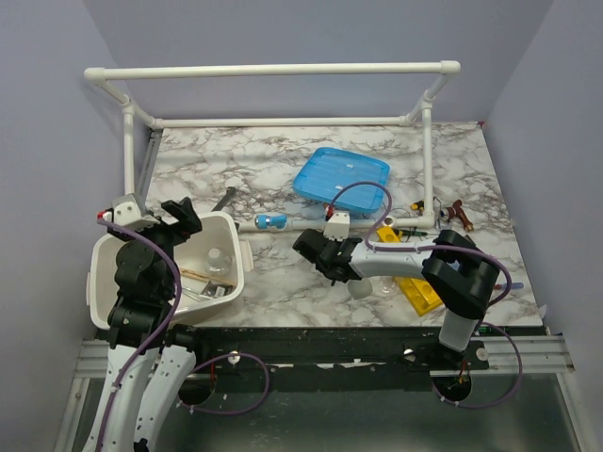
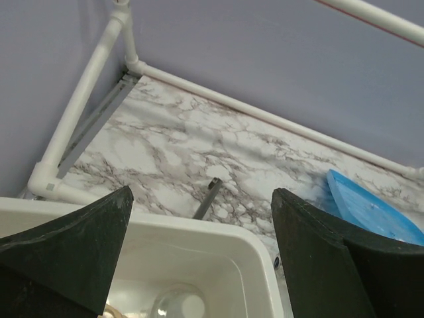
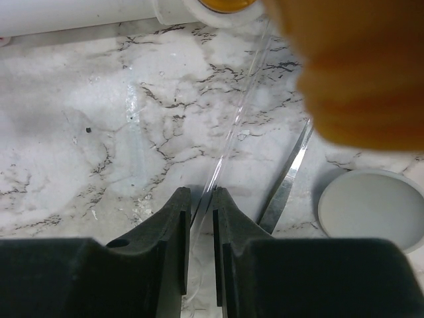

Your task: Organize the chemistry lab equipment

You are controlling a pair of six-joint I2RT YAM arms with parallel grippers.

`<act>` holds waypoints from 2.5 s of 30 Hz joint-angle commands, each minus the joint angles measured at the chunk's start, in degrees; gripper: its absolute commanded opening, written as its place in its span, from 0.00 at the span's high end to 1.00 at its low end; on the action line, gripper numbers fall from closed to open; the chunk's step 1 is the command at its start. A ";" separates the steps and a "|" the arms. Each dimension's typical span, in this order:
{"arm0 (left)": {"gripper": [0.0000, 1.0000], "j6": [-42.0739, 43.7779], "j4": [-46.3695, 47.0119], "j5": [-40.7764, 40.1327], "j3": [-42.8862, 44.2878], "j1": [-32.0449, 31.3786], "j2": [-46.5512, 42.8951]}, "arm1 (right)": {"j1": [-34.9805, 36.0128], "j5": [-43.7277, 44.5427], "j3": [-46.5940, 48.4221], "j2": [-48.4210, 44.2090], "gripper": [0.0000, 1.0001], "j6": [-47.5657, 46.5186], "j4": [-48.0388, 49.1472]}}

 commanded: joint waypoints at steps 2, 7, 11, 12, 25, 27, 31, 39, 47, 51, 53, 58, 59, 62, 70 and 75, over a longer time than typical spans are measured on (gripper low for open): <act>0.12 -4.12 -14.61 7.67 3.70 0.35 2.05 | 0.23 -1.22 0.44 1.27 0.85 -0.29 1.20; 0.11 -8.14 -25.73 15.33 4.32 0.39 2.10 | 0.28 -1.59 -0.48 0.28 0.94 -0.83 1.47; 0.12 -11.75 -29.19 25.45 2.58 0.30 4.38 | 0.21 -2.24 -1.60 -1.66 0.97 -0.30 1.40; 0.12 -12.56 -29.02 27.95 1.43 0.24 5.04 | 0.21 -2.63 -1.91 -2.14 0.97 -0.12 1.31; 0.15 -13.31 -23.76 35.00 -4.25 -4.97 11.81 | 0.31 -7.31 -6.13 -4.37 0.99 0.80 1.07; 0.16 -12.97 -23.37 34.76 -4.04 -6.07 12.61 | 0.29 -7.90 -6.63 -3.93 0.99 0.35 1.45; 0.17 -13.09 -23.12 33.13 -3.89 -9.32 14.97 | 0.30 -8.31 -6.10 -2.60 0.95 -0.69 1.19; 0.47 -15.00 -23.84 26.76 -2.23 -17.18 18.99 | 0.38 -10.19 -5.72 -3.90 0.99 -1.60 0.99; 0.71 -17.42 -26.09 23.86 -0.65 -21.98 19.10 | 1.04 -15.18 -5.72 -10.79 0.99 -3.54 -0.17; 0.81 -18.91 -25.96 23.74 -0.36 -24.79 19.38 | 1.44 -16.25 -6.05 -14.83 0.99 -5.66 -0.57; 0.82 -19.83 -25.50 23.74 -0.38 -26.24 19.60 | 1.46 -16.80 -6.38 -17.04 0.99 -6.76 -0.24; 0.85 -21.76 -23.59 22.27 -0.12 -29.45 20.50 | 1.49 -17.60 -7.01 -22.12 0.99 -8.50 1.06; 0.85 -22.26 -22.79 22.23 -0.12 -29.96 20.72 | 1.52 -17.62 -6.92 -23.12 0.99 -8.73 1.21; 0.85 -23.41 -19.69 22.70 -0.32 -31.11 21.64 | 1.45 -17.35 -6.41 -25.25 0.99 -9.51 1.21; 0.84 -25.17 -14.57 23.29 0.53 -33.31 24.26 | 1.46 -16.28 -3.48 -29.94 0.99 -11.10 0.35; 0.46 -23.38 -16.99 21.47 2.12 -33.33 22.24 | 1.45 -15.07 -4.04 -33.77 0.99 -12.45 4.04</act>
